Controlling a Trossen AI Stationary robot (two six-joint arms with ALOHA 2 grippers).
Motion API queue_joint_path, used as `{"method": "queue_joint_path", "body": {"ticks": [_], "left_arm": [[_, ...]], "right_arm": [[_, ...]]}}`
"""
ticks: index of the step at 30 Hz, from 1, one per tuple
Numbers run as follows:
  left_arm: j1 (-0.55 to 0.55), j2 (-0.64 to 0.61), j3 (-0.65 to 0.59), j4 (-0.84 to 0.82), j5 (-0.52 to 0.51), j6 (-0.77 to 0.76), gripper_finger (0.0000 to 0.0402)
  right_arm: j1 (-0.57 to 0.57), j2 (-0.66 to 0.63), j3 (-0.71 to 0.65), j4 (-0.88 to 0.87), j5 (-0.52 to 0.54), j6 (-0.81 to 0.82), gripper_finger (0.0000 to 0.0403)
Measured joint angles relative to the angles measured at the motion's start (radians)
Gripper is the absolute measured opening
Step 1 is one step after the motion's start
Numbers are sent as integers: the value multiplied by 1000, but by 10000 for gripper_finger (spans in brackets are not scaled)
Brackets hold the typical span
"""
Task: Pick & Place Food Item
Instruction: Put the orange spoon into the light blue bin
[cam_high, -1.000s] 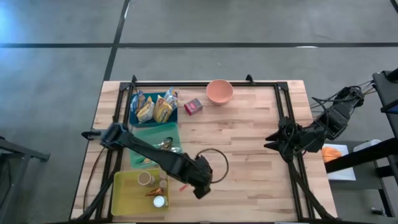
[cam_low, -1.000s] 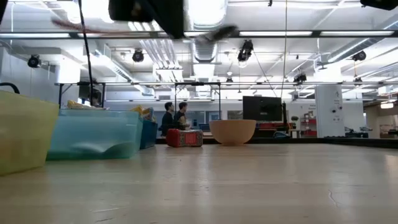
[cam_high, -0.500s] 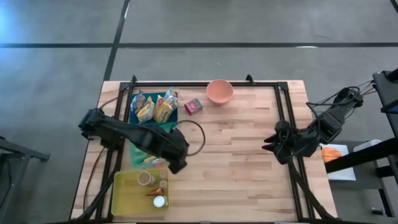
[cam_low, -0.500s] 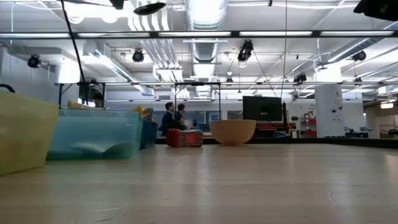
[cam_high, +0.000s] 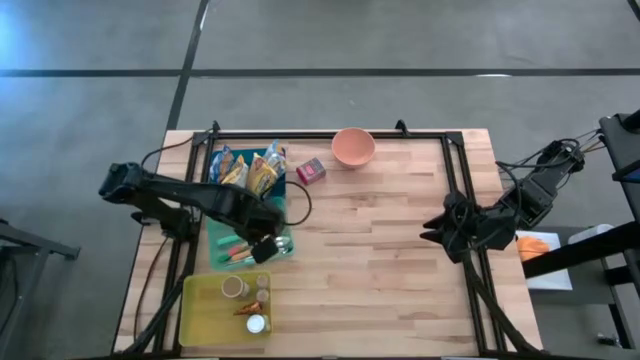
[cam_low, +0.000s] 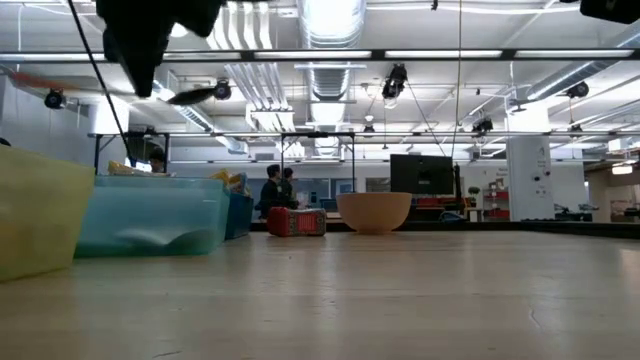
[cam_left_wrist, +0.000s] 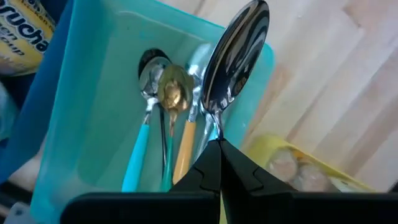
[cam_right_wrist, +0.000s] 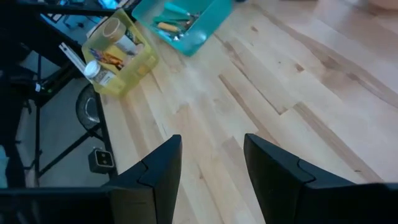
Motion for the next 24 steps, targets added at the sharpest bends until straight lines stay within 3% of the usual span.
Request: {"method": "queue_joint_path", "body": {"ticks": [11, 24], "left_arm": [[48, -121, -310, 197, 76, 29, 0], [63, -127, -458, 362, 116, 56, 0]], "right_arm": [[0, 2, 0, 3, 42, 53, 170], [0, 69, 0, 3, 60, 78, 170]]}}
